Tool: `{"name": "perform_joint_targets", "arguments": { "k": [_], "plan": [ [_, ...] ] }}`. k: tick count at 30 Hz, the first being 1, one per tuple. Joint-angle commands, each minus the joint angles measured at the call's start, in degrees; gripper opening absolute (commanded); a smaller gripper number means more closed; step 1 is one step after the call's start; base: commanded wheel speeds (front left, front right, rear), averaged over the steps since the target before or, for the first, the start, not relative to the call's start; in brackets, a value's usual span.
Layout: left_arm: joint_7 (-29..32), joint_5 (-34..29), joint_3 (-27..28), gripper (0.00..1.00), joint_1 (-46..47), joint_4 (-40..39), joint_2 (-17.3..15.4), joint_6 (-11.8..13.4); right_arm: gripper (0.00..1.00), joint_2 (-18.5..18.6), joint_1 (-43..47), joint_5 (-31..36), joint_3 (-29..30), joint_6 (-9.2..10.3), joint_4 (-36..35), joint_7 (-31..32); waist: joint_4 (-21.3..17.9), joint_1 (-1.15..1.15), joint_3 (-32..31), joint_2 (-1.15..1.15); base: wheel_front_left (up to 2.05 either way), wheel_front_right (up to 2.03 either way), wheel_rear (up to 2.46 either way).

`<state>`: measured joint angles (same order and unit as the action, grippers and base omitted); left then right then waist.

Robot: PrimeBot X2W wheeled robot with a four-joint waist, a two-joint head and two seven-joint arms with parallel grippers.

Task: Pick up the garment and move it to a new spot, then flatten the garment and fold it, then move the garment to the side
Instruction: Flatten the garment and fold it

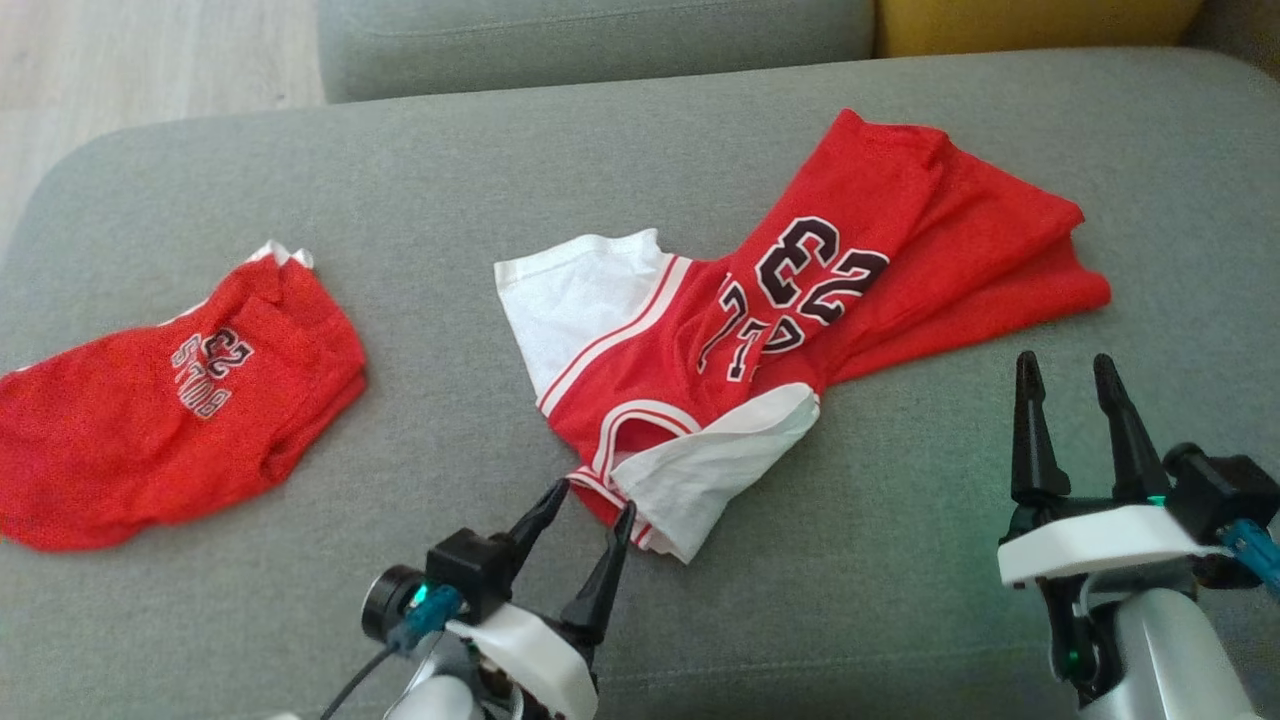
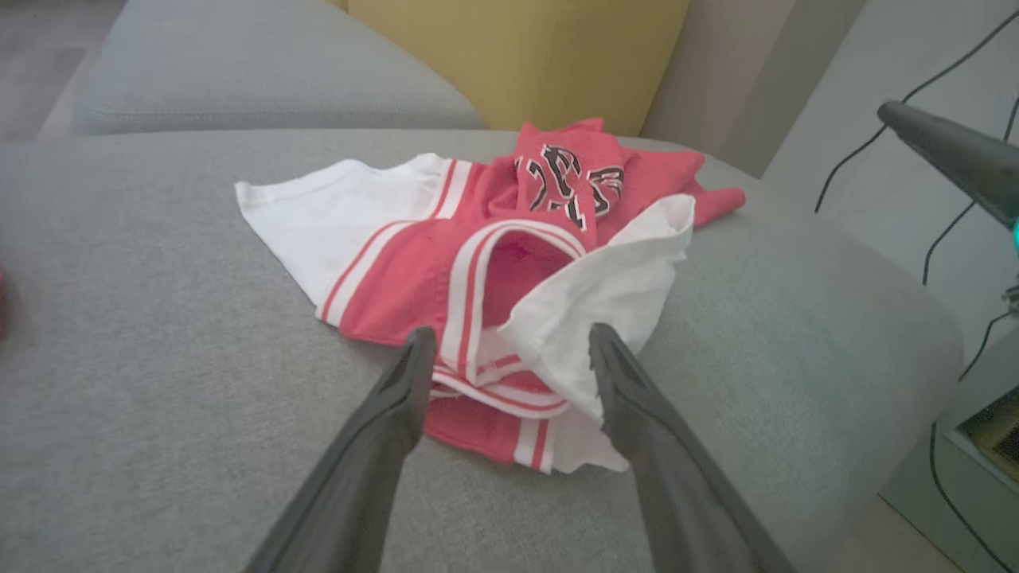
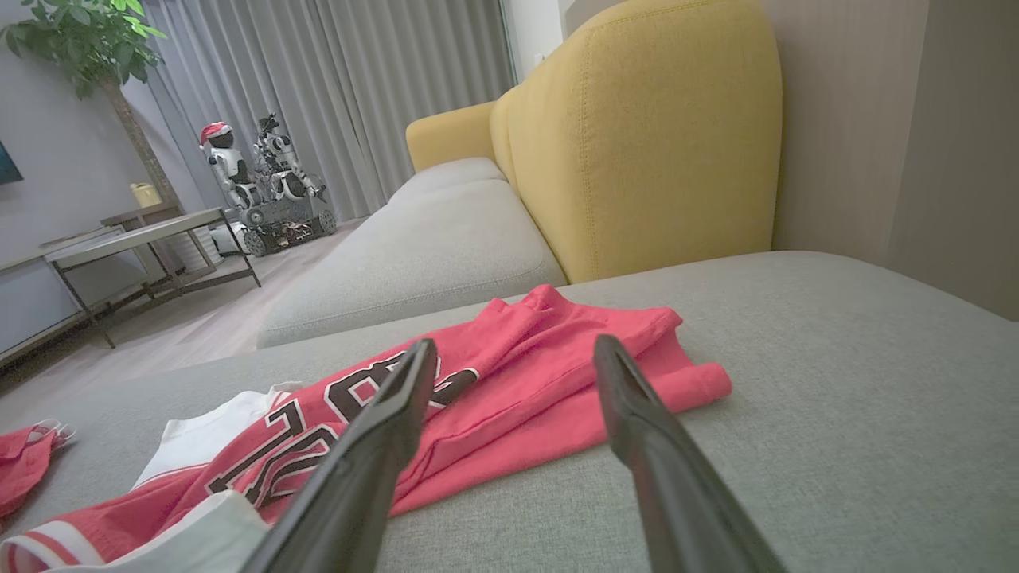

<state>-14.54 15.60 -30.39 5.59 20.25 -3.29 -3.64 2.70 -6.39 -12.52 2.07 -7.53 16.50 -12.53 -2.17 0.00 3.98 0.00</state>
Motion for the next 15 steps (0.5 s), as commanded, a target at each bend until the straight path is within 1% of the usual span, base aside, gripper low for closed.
{"name": "perform_joint_targets", "arguments": {
  "k": [1,10,15],
  "plan": [
    [-0.5,-0.4,1.2,1.00,3.8,-0.3,0.2,-0.5,1.00,0.2,-1.6,0.2,-1.5,0.04,-2.0,-0.1,-0.6,0.00,0.3,0.00,0.00,0.00,0.00],
    [-0.5,1.3,-0.1,1.00,7.6,4.7,0.3,-1.6,1.00,0.2,-2.2,0.0,-1.7,0.04,-2.1,-0.3,-2.5,0.00,2.0,0.00,0.00,0.00,0.00],
    [-0.5,1.8,-0.9,1.00,8.3,5.2,0.4,-1.8,1.00,0.2,-2.4,0.0,-1.6,0.04,-1.9,-0.5,-3.0,0.00,2.4,0.00,0.00,0.00,0.00]
  ]
}}
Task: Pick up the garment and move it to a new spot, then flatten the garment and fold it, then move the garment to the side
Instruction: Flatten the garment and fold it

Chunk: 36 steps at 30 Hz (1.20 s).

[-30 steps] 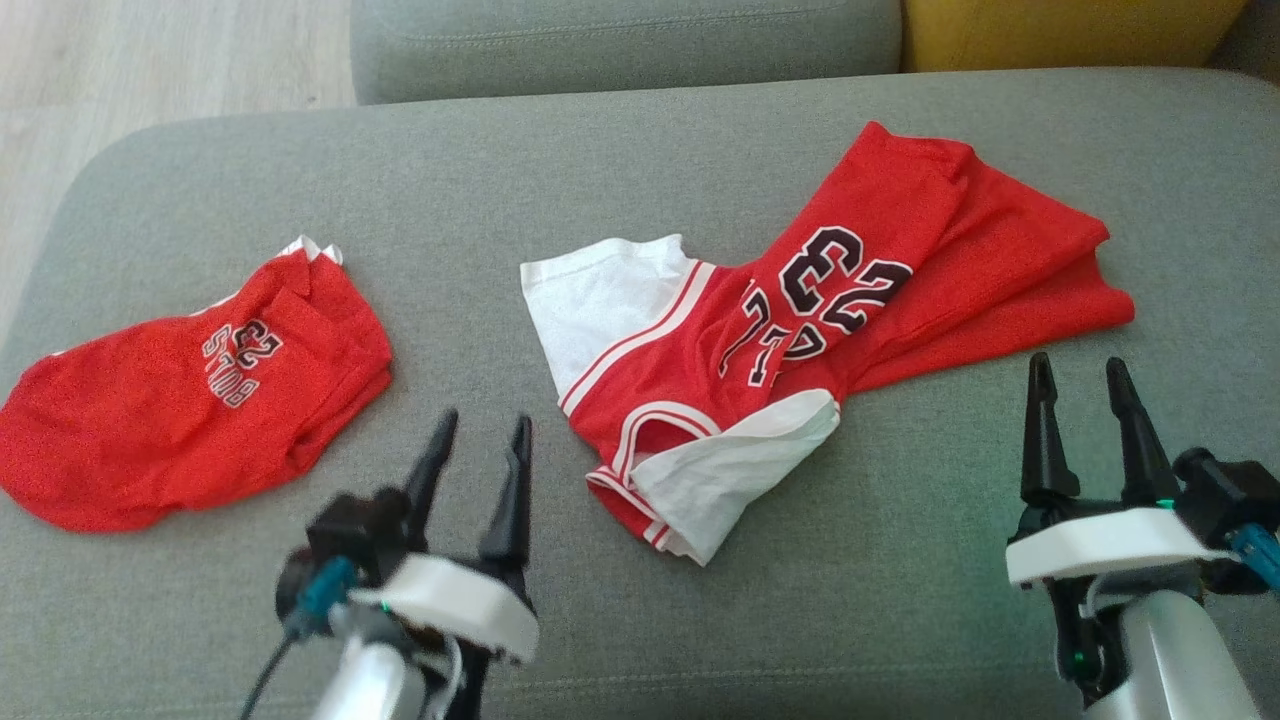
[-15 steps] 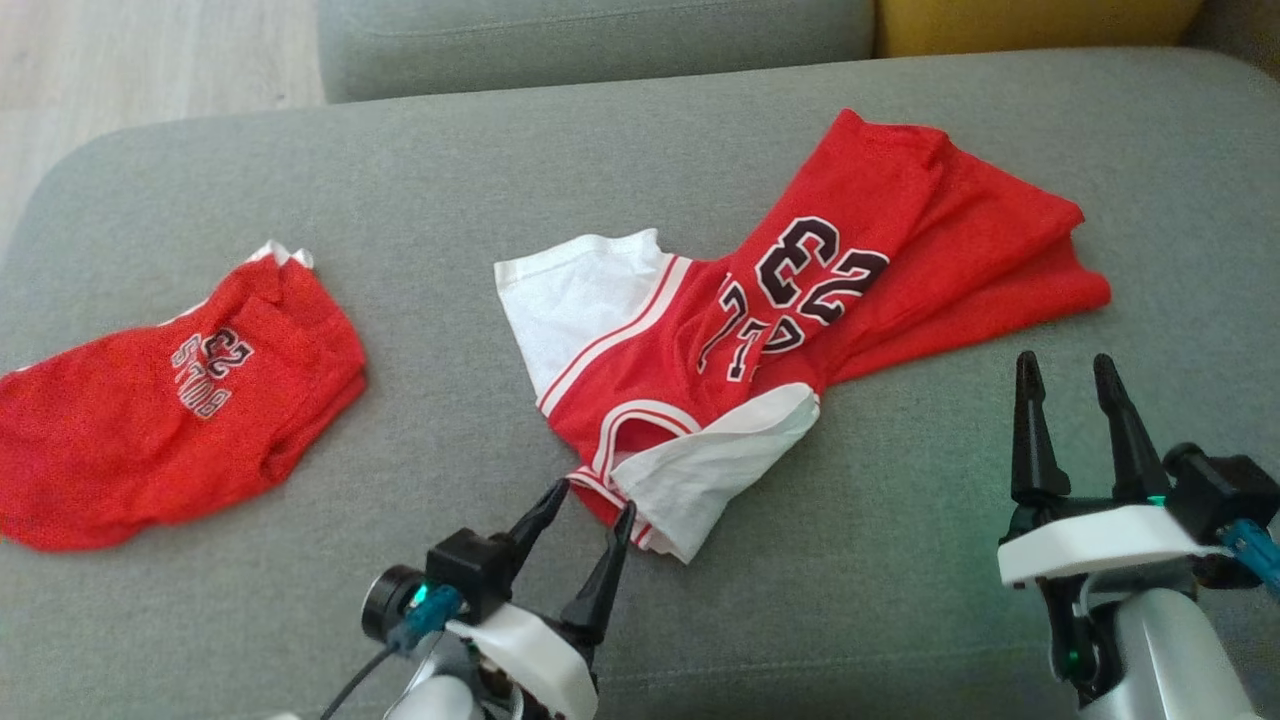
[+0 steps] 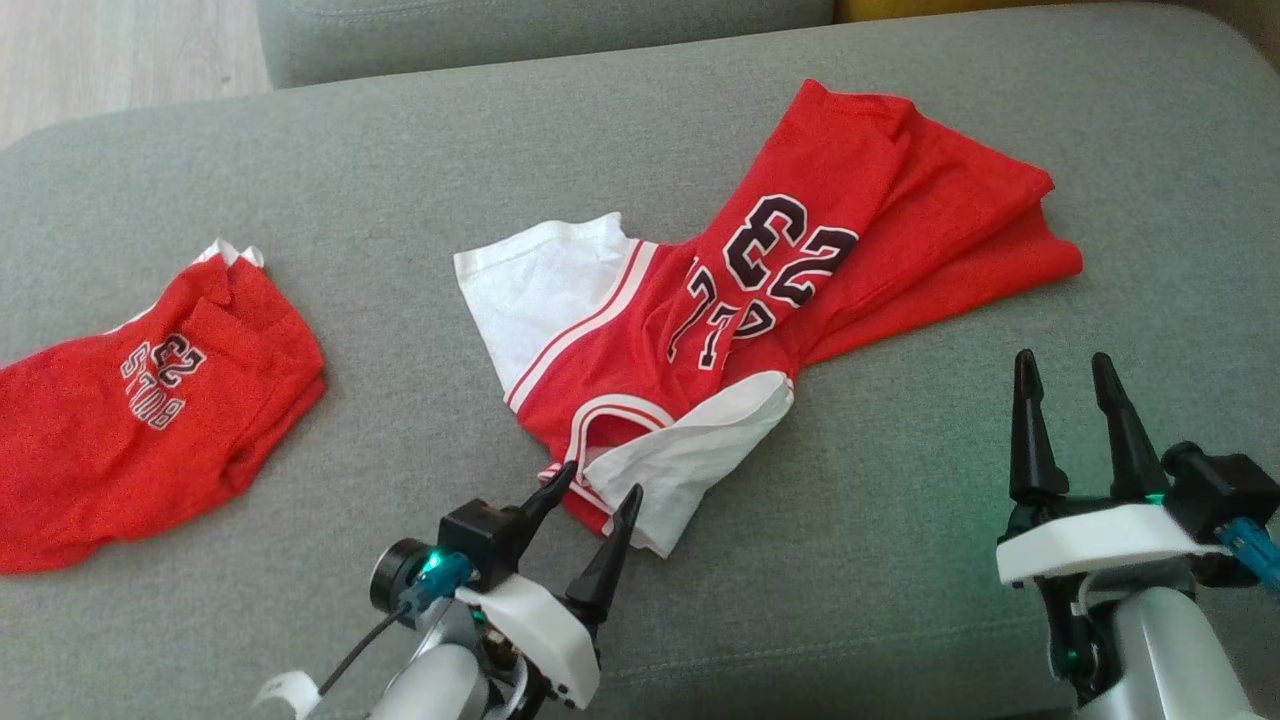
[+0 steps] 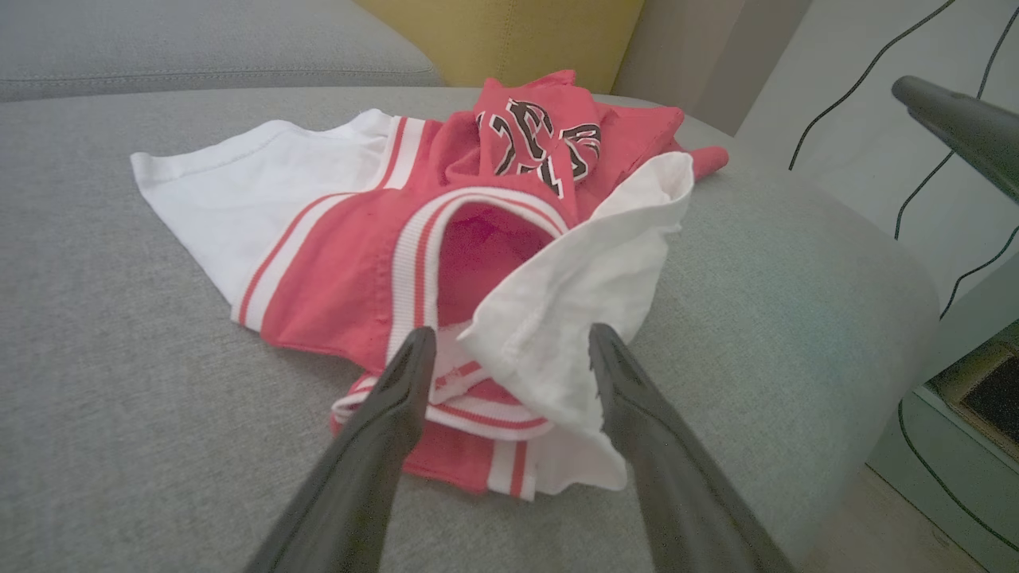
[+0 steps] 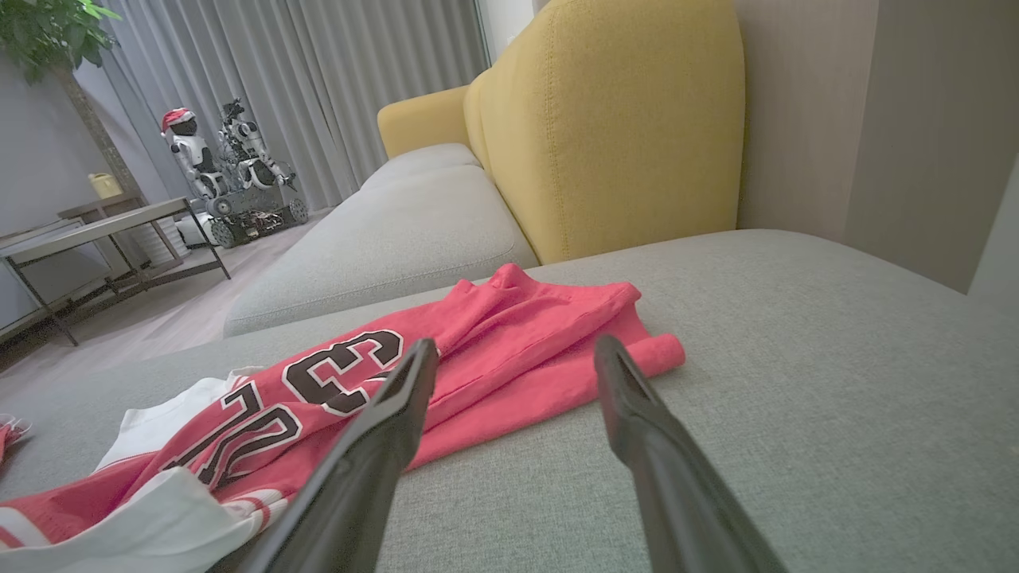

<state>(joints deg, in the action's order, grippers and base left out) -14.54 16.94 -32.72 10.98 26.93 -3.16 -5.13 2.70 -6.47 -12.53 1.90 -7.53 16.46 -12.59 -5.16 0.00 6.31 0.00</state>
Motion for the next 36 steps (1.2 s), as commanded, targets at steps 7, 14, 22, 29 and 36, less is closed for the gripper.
{"name": "perform_joint_targets", "arguments": {
  "k": [7,14,22,29,36],
  "plan": [
    [-0.5,0.9,0.4,0.49,3.6,-0.4,0.3,-0.4,1.00,0.2,-2.5,0.0,-1.2,0.04,-1.7,-0.7,-0.2,0.00,0.3,0.00,0.00,0.00,0.00],
    [-0.5,1.5,1.0,0.00,4.9,-1.4,0.3,-0.1,1.00,0.2,-2.9,-0.1,-0.8,0.04,-1.4,-0.9,0.1,0.00,0.7,0.00,0.00,0.00,0.00],
    [-0.5,-0.7,7.9,0.00,2.8,-11.5,-0.3,3.5,1.00,0.2,-3.1,0.8,1.4,0.04,0.1,-0.8,1.9,0.00,-1.0,0.00,0.00,0.00,0.00],
    [-0.5,-4.0,12.9,0.00,-1.2,-21.6,-1.2,3.7,1.00,0.2,-3.6,1.6,5.4,0.04,3.6,1.9,4.1,0.00,-1.6,0.00,0.00,0.00,0.00],
    [-0.5,-5.8,13.7,0.00,-3.0,-23.4,-1.1,2.7,1.00,0.2,-6.9,2.0,8.6,0.04,6.9,4.2,5.9,0.00,-0.1,0.00,0.00,0.00,0.00]
  ]
}}
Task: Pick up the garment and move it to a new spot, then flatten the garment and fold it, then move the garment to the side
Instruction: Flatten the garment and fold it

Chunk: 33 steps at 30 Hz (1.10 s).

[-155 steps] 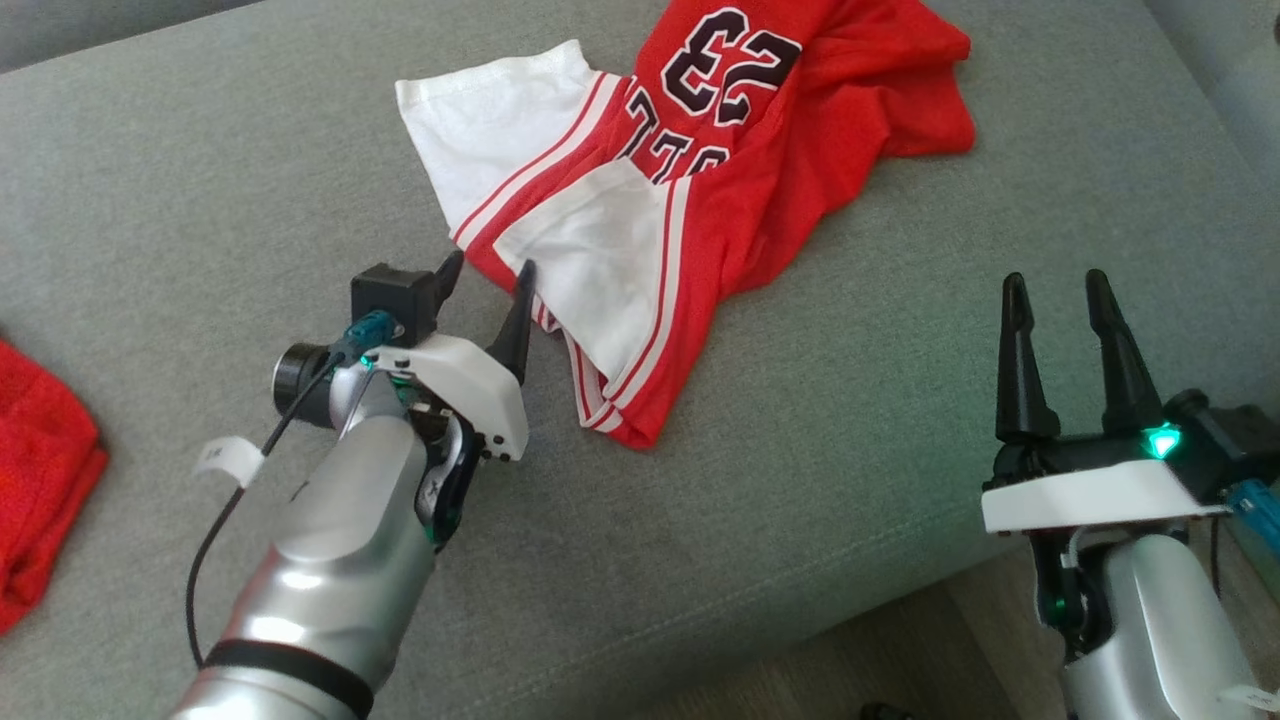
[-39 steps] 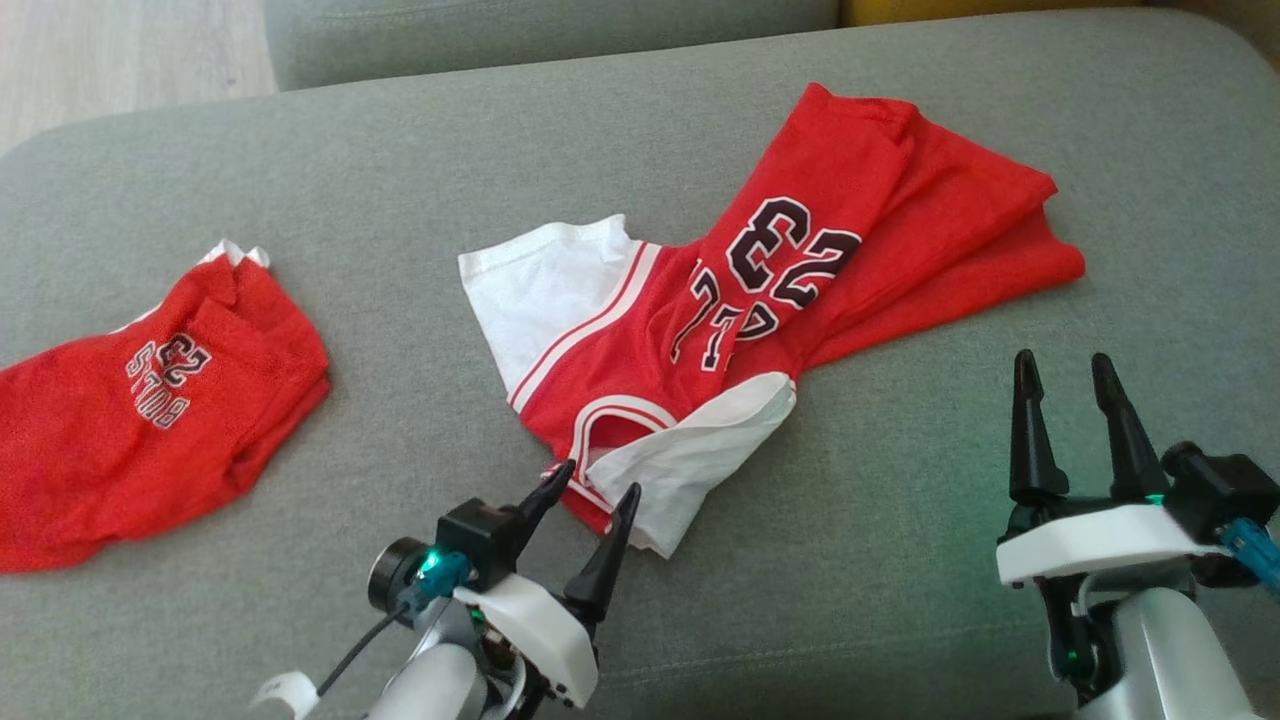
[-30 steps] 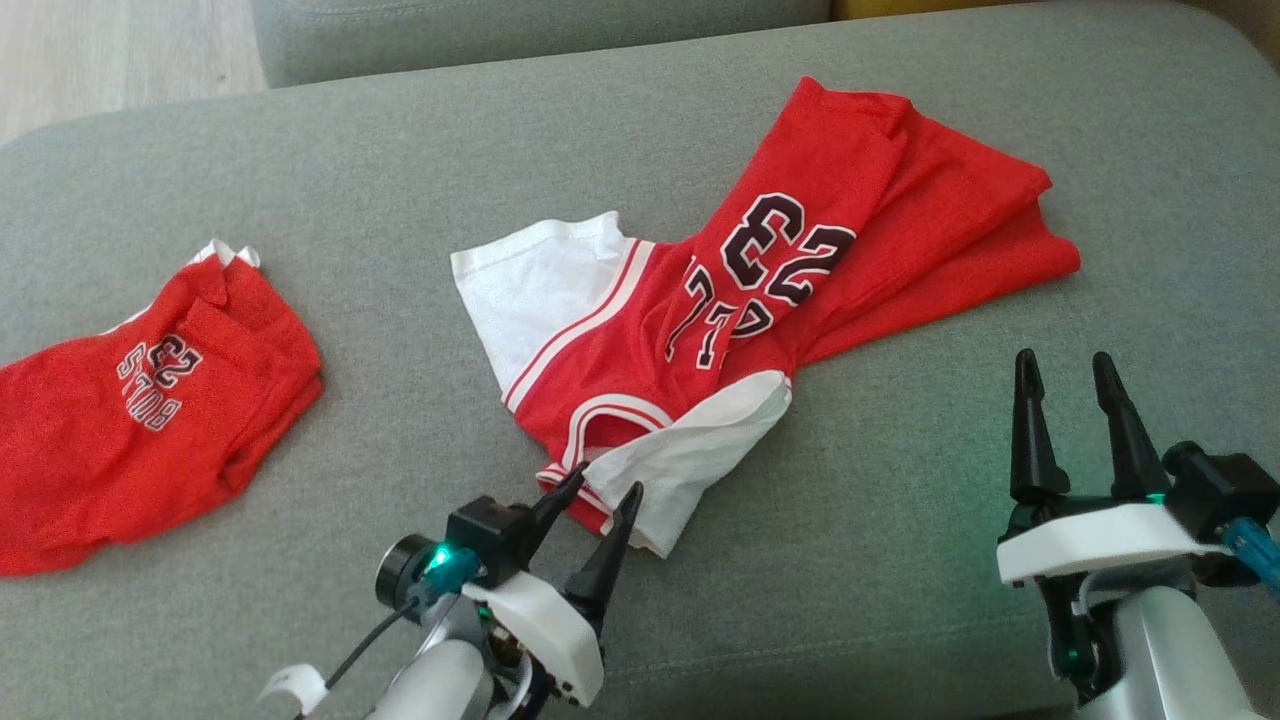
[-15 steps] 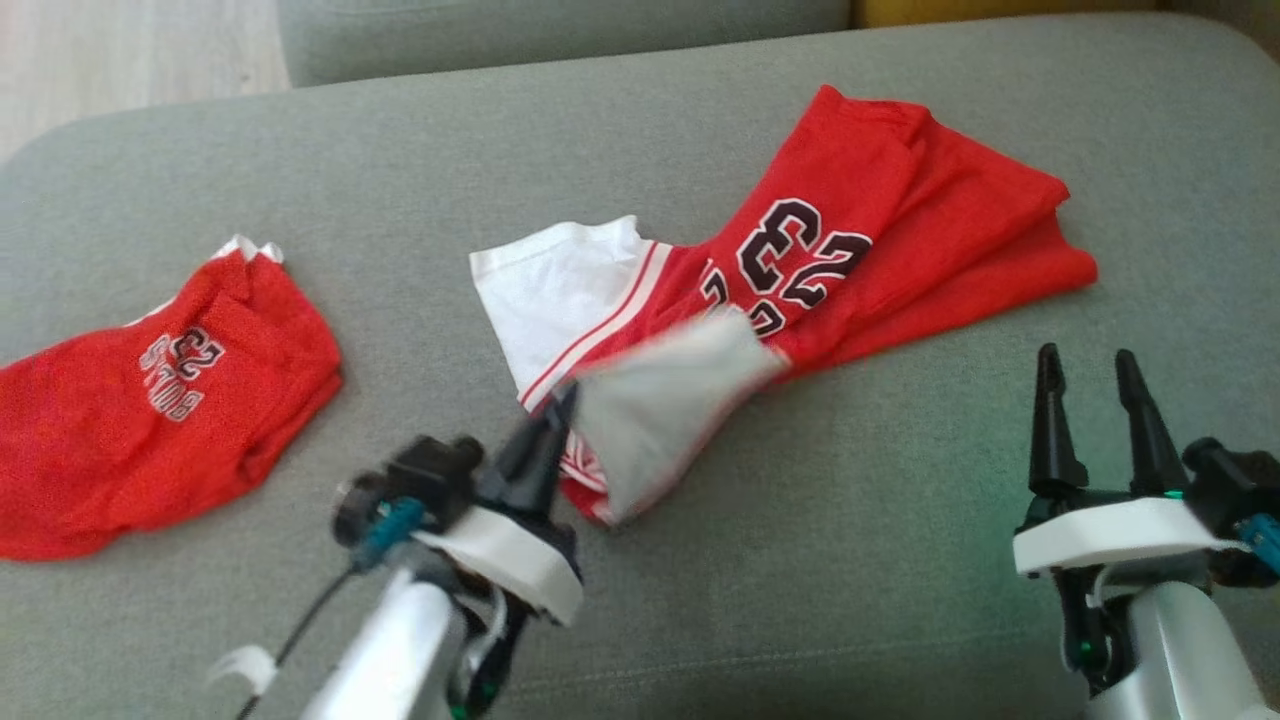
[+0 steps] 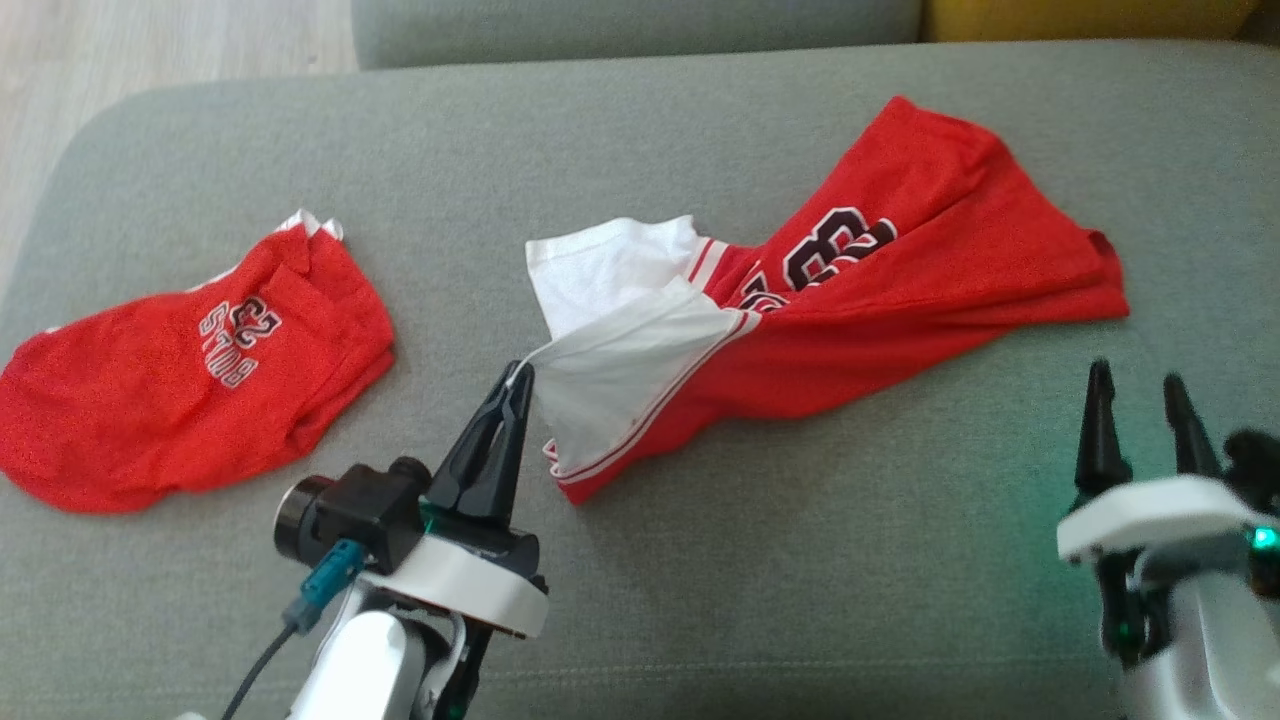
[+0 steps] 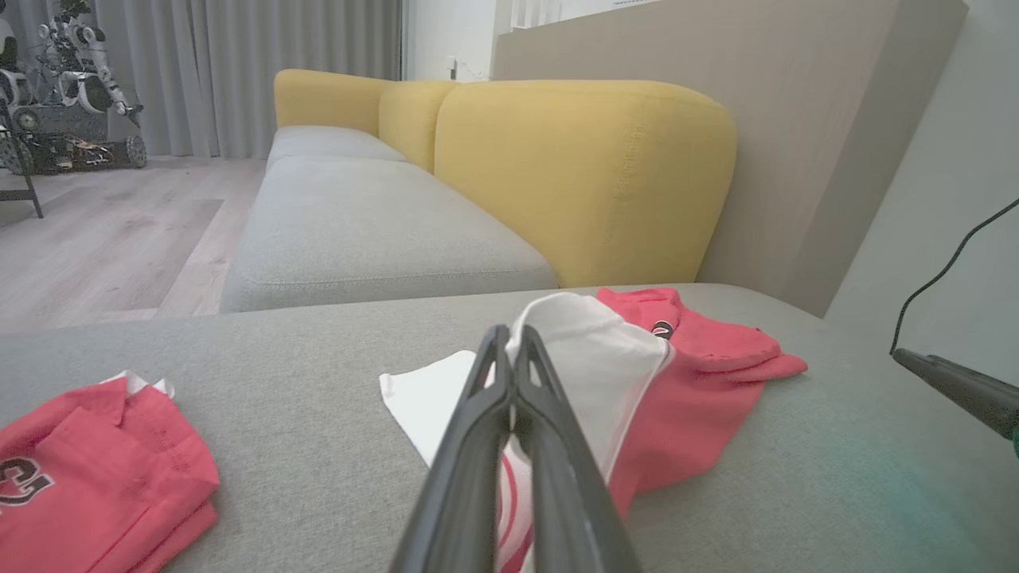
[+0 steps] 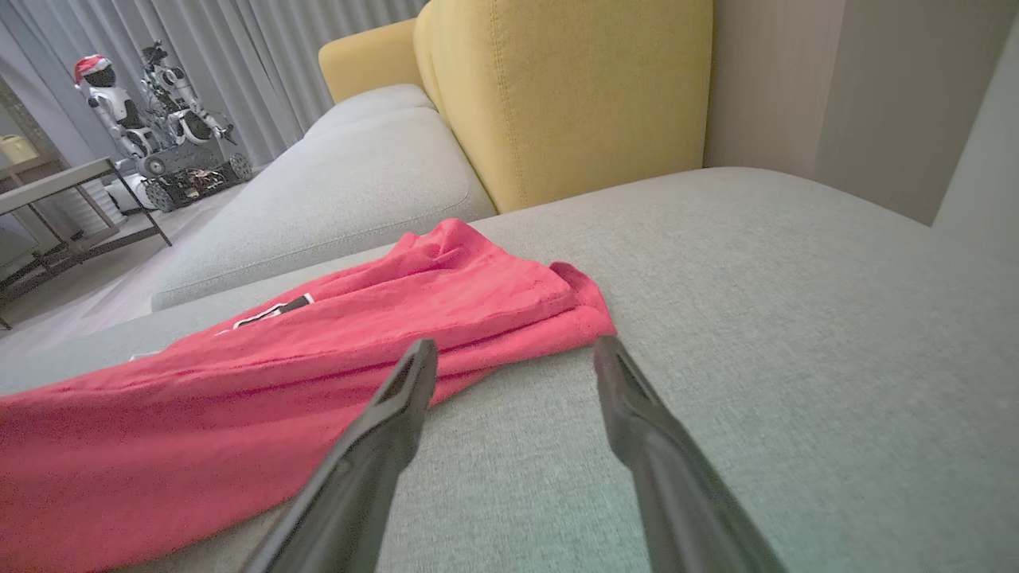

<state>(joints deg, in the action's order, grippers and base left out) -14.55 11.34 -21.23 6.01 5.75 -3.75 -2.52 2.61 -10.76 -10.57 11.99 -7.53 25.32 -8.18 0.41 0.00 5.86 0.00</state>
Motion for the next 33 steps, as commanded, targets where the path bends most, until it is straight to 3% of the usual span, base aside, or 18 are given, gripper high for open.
{"name": "perform_joint_targets", "arguments": {
  "k": [1,12,23,33],
  "plan": [
    [-0.4,-0.4,2.6,0.00,1.9,-2.2,-0.4,0.3,1.00,0.3,-3.5,0.3,-1.2,0.04,-1.4,0.1,0.6,0.00,0.7,0.00,0.00,0.00,0.00],
    [-0.4,-2.1,0.9,0.00,3.7,-0.2,0.4,-1.0,1.00,0.3,-17.6,-1.3,5.8,0.04,9.6,5.2,2.7,0.00,5.7,0.00,0.00,0.00,0.00],
    [-0.4,-1.7,-0.8,0.00,6.4,0.2,0.8,-1.4,1.00,0.3,-30.1,5.7,17.3,0.04,23.0,7.0,3.8,0.00,10.3,0.00,0.00,0.00,0.00],
    [-0.4,-1.5,-0.9,0.00,7.5,0.5,0.9,-1.6,1.00,0.3,-35.4,10.5,22.6,0.04,29.3,5.0,3.9,0.00,11.8,0.00,0.00,0.00,0.00]
  ]
}}
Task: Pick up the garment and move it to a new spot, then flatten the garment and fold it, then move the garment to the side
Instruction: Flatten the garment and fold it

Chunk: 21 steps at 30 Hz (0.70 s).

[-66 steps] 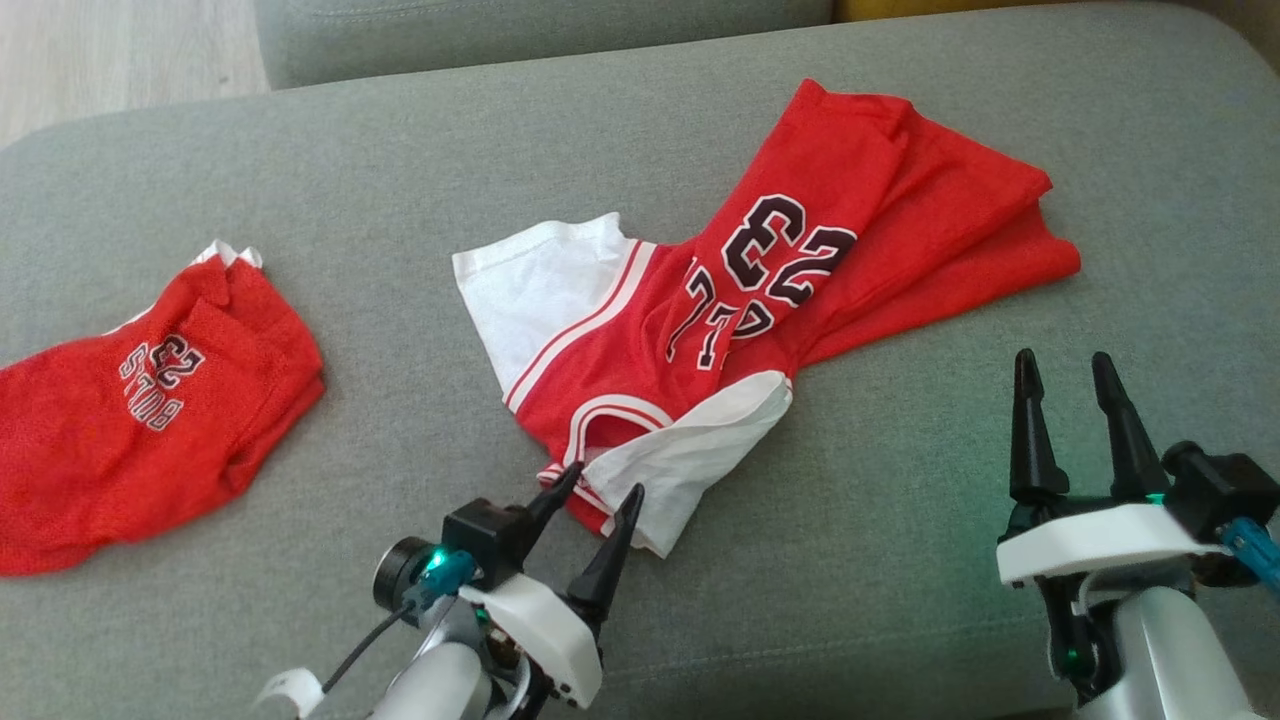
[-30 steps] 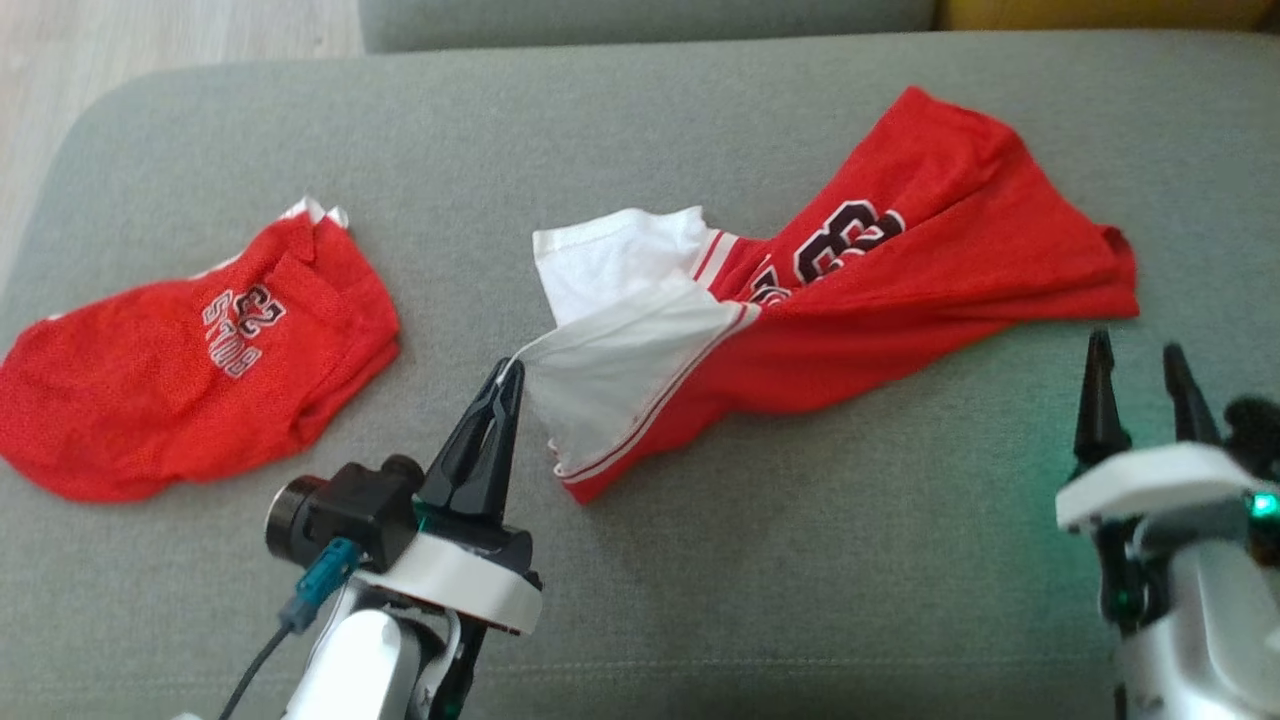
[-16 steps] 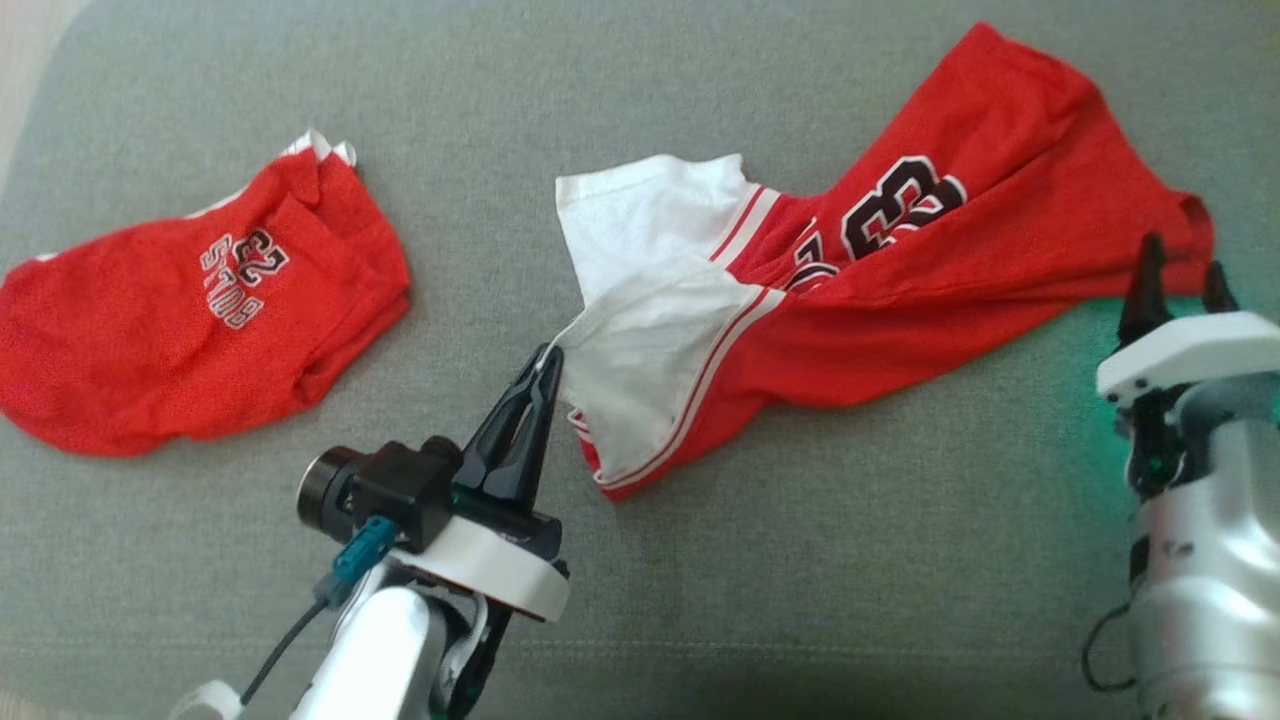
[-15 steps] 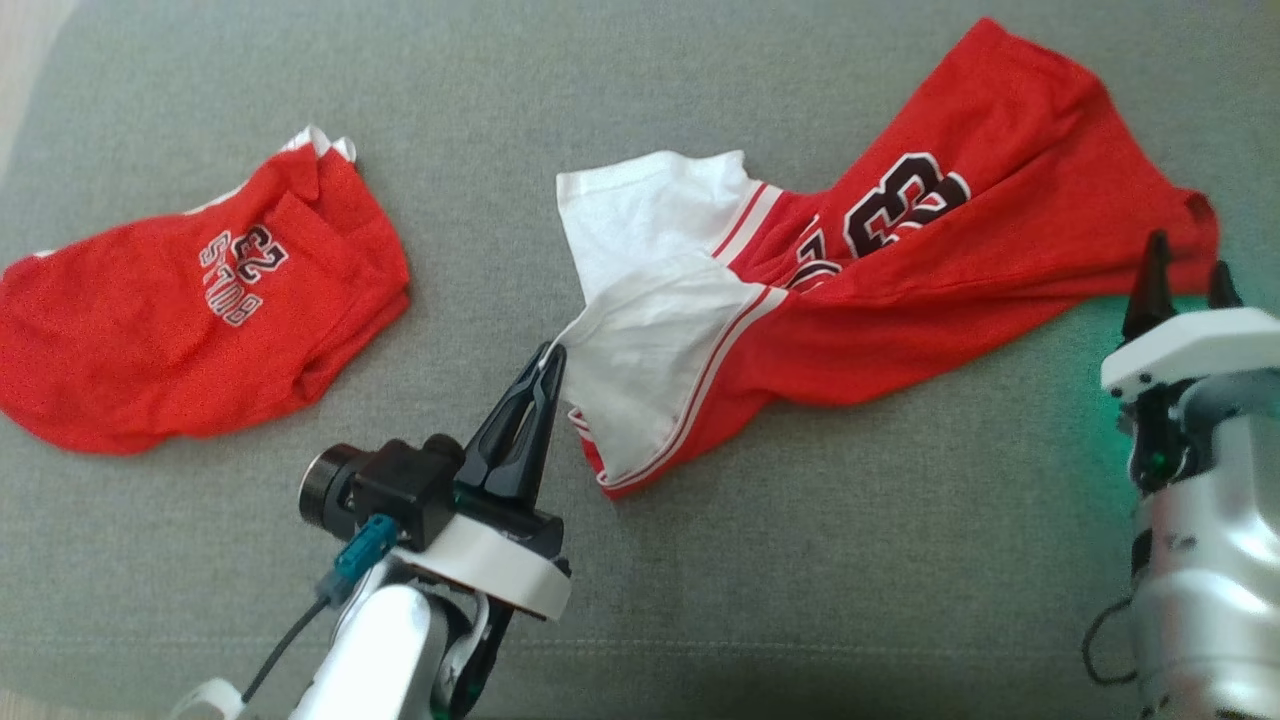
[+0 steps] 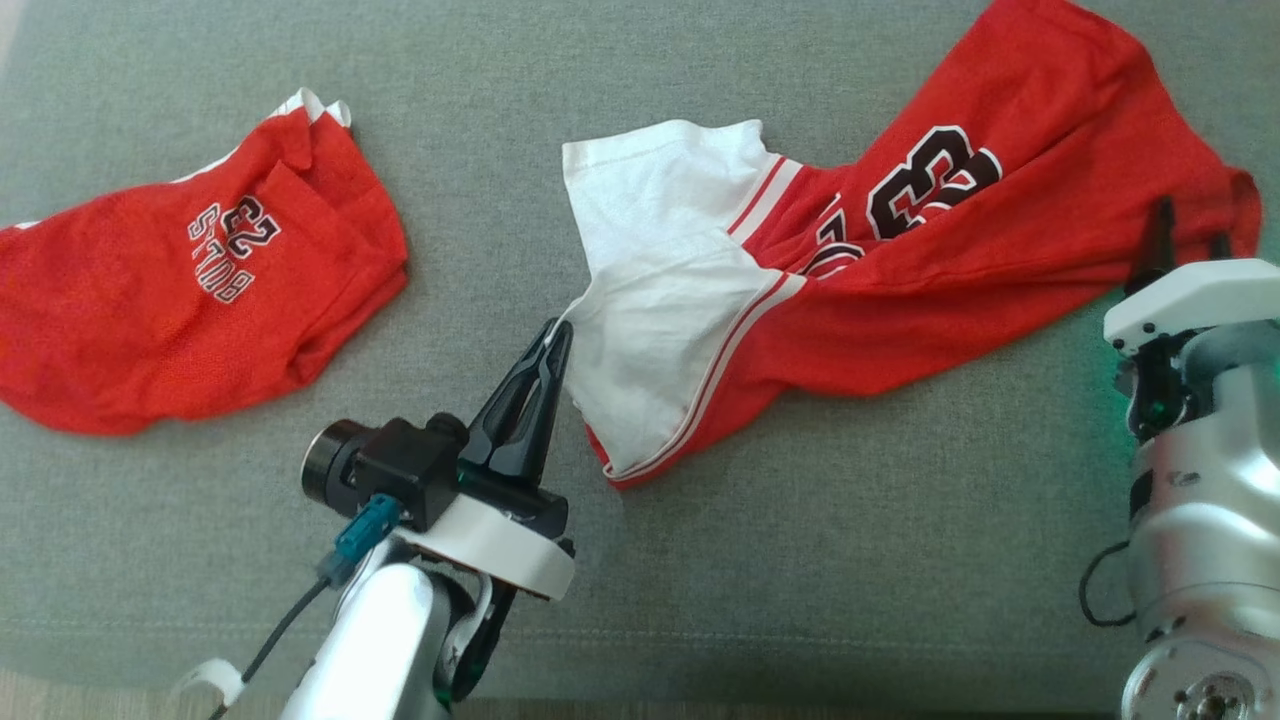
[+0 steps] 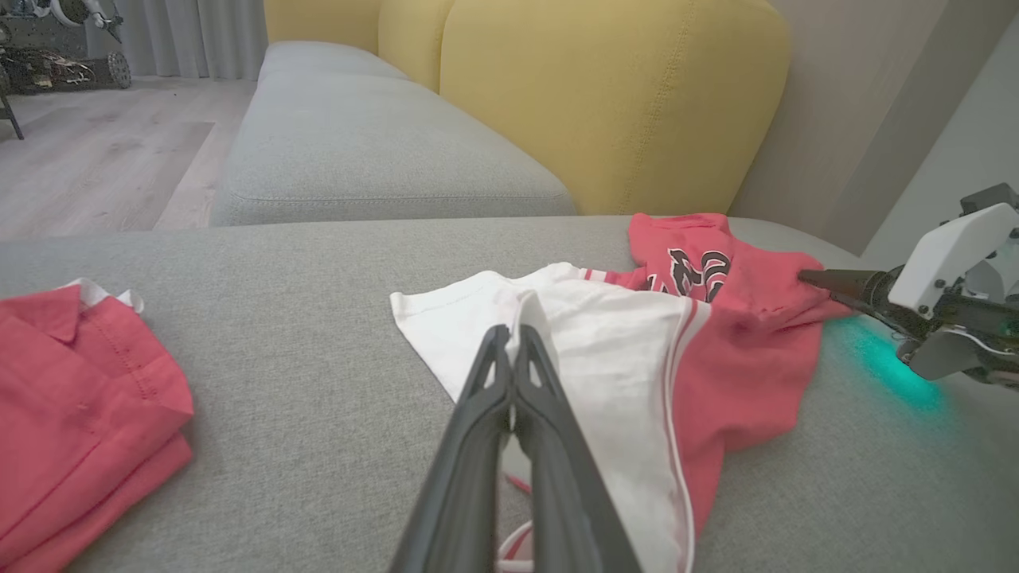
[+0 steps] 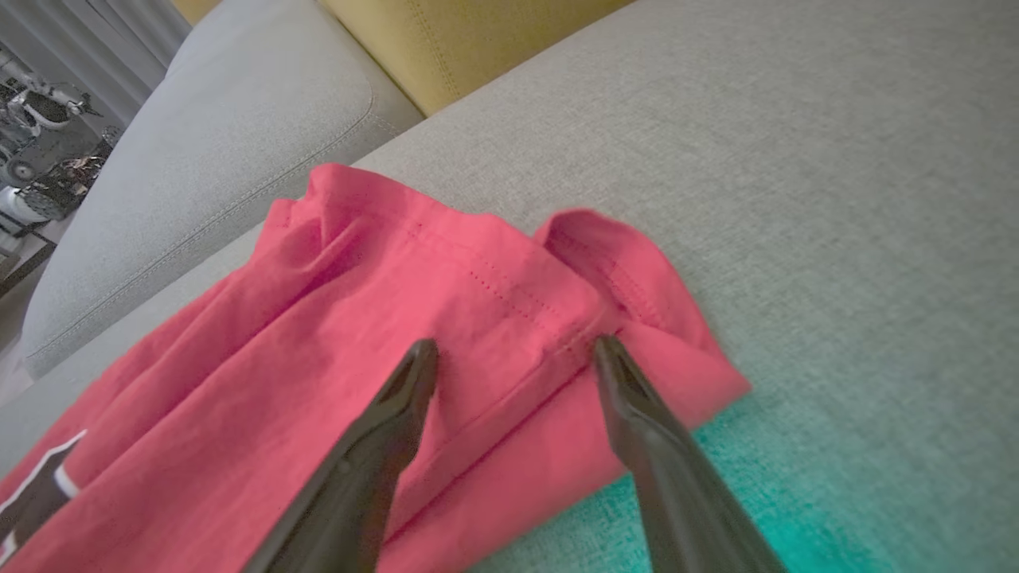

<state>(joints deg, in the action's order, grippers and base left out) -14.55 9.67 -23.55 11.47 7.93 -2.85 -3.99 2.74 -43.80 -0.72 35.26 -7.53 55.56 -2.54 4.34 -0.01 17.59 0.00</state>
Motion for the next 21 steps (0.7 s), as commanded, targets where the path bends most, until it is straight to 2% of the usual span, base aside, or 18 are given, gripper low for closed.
{"name": "perform_joint_targets", "arguments": {
  "k": [1,6,7,8,9,17,21],
  "plan": [
    [-0.4,0.2,1.4,0.00,2.1,-1.7,0.0,-0.1,1.00,0.1,-2.7,1.0,-0.2,0.04,-0.5,-0.9,0.0,0.01,0.2,0.00,0.00,0.00,0.00],
    [-0.4,0.4,1.3,0.00,2.6,-1.6,0.0,0.0,1.00,0.1,-4.3,3.0,2.0,0.04,1.2,-1.9,-0.1,0.01,0.8,0.00,0.00,0.00,0.00],
    [-0.4,0.4,1.2,0.00,2.7,-1.6,0.0,0.0,0.96,0.1,-4.6,3.3,2.4,0.04,1.6,-2.1,-0.1,0.01,0.9,0.00,0.00,0.00,0.00],
    [-0.4,0.4,1.2,0.00,2.8,-1.6,0.0,0.1,0.36,0.1,-4.9,3.5,2.7,0.04,1.9,-2.2,-0.2,0.01,1.0,0.00,0.00,0.00,0.00],
    [-0.4,0.4,1.1,0.00,2.9,-1.6,0.0,0.1,0.02,0.1,-5.2,3.8,2.9,0.04,2.3,-2.4,-0.2,0.01,1.1,0.00,0.00,0.00,0.00],
    [-0.4,0.7,1.1,0.00,3.0,-0.9,0.0,0.2,0.00,0.1,-6.5,5.5,1.9,0.04,3.7,-5.5,-0.9,0.01,0.4,0.00,0.00,0.00,0.00],
    [-0.4,1.4,1.5,0.00,2.7,-1.1,0.0,0.6,0.00,0.2,-6.4,7.5,-2.3,0.04,3.0,-7.5,-1.9,0.01,-2.0,0.00,0.00,0.00,0.00]
  ]
}}
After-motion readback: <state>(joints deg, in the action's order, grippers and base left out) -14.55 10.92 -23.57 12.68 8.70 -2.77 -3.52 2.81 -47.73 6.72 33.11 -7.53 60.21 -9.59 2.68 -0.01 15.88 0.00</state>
